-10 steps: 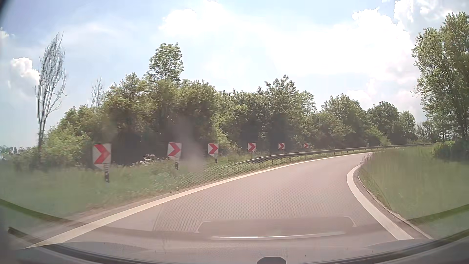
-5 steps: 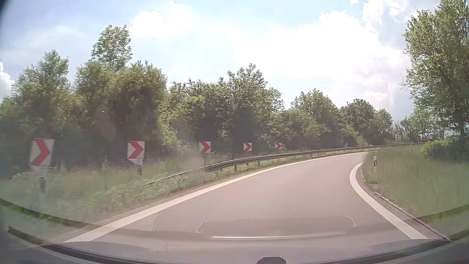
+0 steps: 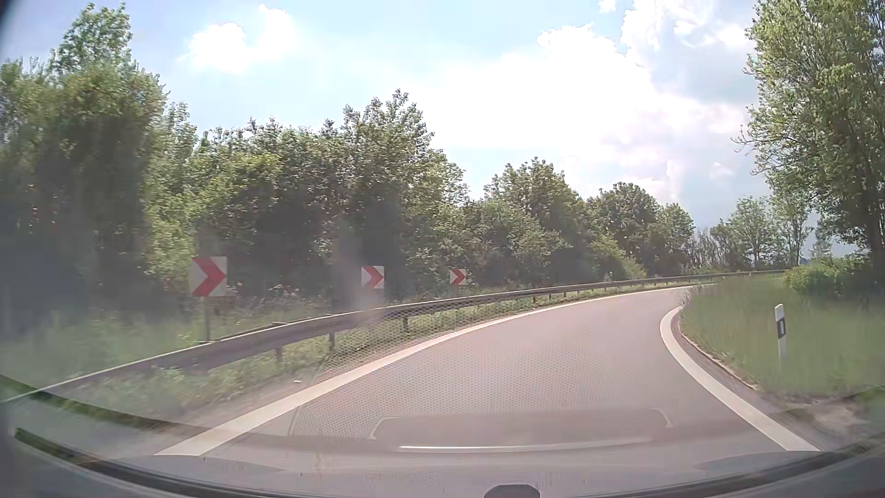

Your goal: Follow the waypoints while adhering to traffic rules and regulations

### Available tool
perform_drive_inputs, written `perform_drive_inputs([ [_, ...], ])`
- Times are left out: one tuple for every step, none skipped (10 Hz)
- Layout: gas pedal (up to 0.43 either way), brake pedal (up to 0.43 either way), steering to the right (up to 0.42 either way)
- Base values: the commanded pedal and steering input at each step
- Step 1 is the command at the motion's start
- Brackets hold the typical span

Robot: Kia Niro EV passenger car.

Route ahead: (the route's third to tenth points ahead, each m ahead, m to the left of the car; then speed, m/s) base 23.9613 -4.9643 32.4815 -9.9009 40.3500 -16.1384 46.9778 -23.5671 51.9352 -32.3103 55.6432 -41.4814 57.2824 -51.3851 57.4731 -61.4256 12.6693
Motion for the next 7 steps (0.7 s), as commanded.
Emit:
perform_drive_inputs([
  [0.079, 0.0, 0.092],
  [0.079, 0.0, 0.092],
  [0.079, 0.0, 0.092],
  [0.079, 0.0, 0.092],
  [0.067, 0.0, 0.091],
  [0.059, 0.0, 0.091],
  [0.047, 0.0, 0.091],
])
